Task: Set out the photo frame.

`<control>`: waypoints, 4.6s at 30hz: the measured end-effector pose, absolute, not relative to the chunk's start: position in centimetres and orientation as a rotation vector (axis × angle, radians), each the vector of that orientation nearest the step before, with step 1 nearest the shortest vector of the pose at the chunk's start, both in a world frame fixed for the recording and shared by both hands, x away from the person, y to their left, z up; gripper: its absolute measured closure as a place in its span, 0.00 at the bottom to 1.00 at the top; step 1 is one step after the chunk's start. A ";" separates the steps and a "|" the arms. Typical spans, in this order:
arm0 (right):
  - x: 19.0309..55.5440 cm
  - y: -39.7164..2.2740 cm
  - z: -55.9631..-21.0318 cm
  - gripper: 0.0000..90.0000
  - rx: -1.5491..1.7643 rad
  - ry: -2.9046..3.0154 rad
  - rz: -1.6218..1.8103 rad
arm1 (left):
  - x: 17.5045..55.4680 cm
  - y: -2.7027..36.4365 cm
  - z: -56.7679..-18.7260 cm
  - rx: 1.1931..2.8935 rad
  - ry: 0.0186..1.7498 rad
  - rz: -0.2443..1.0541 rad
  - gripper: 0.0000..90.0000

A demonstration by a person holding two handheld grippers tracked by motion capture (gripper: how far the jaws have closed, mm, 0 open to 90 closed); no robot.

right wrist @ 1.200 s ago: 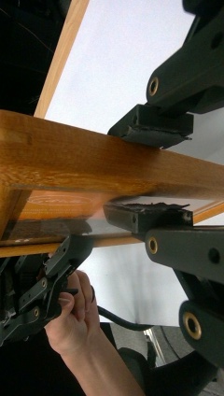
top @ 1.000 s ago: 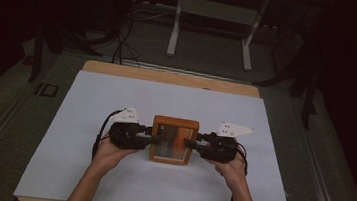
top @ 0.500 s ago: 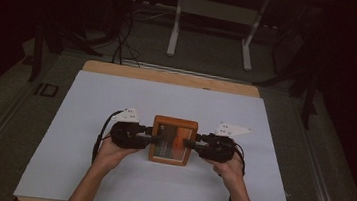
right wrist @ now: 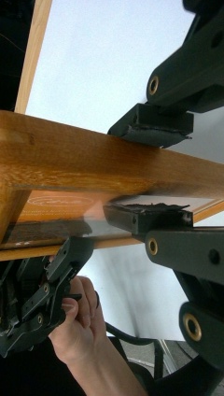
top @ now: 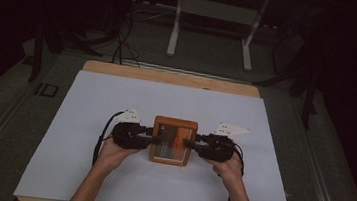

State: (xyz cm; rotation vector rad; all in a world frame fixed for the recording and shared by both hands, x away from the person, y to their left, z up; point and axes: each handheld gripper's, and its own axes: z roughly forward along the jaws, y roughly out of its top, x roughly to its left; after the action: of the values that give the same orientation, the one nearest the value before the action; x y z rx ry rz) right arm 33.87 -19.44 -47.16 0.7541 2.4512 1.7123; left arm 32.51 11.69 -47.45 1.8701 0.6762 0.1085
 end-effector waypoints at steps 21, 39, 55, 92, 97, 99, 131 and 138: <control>34.3 -19.3 -48.0 0.69 0.791 2.460 1.696 | 33.0 11.6 -48.4 1.873 0.704 0.094 0.68; 34.6 -19.2 -48.5 0.69 0.816 2.453 1.699 | 33.2 11.6 -49.0 1.859 0.728 0.084 0.68; 35.2 -19.0 -49.0 0.67 0.887 2.413 1.722 | 33.8 11.7 -49.5 1.824 0.775 0.072 0.67; 35.2 -19.7 -48.8 0.50 0.906 2.416 1.683 | 33.5 12.0 -49.2 1.846 0.836 0.094 0.71; 35.2 -20.2 -48.8 0.50 0.913 2.420 1.657 | 33.4 12.0 -49.2 1.852 0.835 0.091 0.73; 35.2 -20.4 -48.8 0.50 0.917 2.418 1.664 | 33.4 12.0 -49.2 1.850 0.839 0.091 0.72; 34.0 -23.6 -46.5 0.48 0.907 2.370 1.649 | 32.6 14.7 -46.7 1.789 0.923 0.221 0.55; 33.9 -25.3 -46.3 0.47 0.939 2.375 1.554 | 32.0 16.1 -46.0 1.815 0.988 0.324 0.54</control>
State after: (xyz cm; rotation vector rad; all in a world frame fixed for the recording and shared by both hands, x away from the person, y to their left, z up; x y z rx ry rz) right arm 33.94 -25.34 -46.31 0.9393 2.3748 1.5543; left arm 31.97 16.13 -46.03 1.8150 0.9876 0.3235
